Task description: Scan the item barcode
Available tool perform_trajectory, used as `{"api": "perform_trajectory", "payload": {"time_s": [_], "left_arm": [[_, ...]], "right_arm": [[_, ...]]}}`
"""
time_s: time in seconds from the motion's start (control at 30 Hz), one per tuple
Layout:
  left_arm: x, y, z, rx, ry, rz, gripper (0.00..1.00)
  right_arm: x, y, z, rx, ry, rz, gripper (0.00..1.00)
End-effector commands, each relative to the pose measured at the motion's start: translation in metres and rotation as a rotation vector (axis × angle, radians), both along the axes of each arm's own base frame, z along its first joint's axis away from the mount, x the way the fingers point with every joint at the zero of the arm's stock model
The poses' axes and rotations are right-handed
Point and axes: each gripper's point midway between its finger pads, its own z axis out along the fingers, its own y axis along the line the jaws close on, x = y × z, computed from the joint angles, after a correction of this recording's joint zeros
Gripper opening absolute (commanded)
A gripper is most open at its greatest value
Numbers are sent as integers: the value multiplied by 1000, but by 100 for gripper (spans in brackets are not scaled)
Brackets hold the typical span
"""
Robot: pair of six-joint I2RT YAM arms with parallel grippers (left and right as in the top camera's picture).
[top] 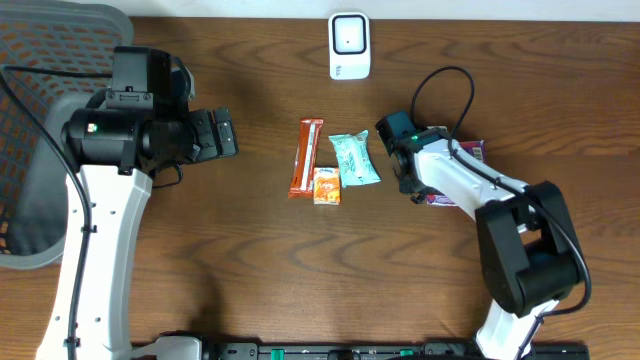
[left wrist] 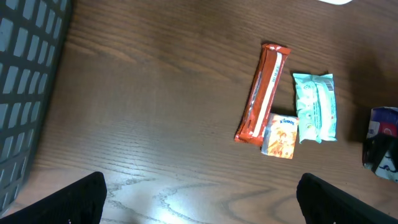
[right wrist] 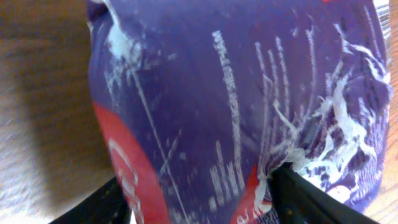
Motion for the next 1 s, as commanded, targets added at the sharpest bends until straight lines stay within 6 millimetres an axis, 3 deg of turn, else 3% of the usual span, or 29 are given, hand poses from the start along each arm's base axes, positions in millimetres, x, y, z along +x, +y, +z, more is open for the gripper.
{"api": "perform_trajectory", "payload": {"time_s": [0.0,0.17,0.33,0.5,0.6,0.97], "left_arm": [[1,2,0,7,2,4,98],[1,2,0,7,2,4,98],[1,2,0,7,2,4,98],[1,2,0,7,2,4,98],[1,2,0,7,2,4,98],[1,2,0,7,2,4,98]], "right_arm": [[1,4,-18,3,23,15,56],[28,41,-24,119,-24,180,58],[64,77,-5,179,-157,285,57],[96,128,21,295,-277,454,58],[106,139,38,313,-317,448,60],[114,136,72,286,-307,407,65]]}}
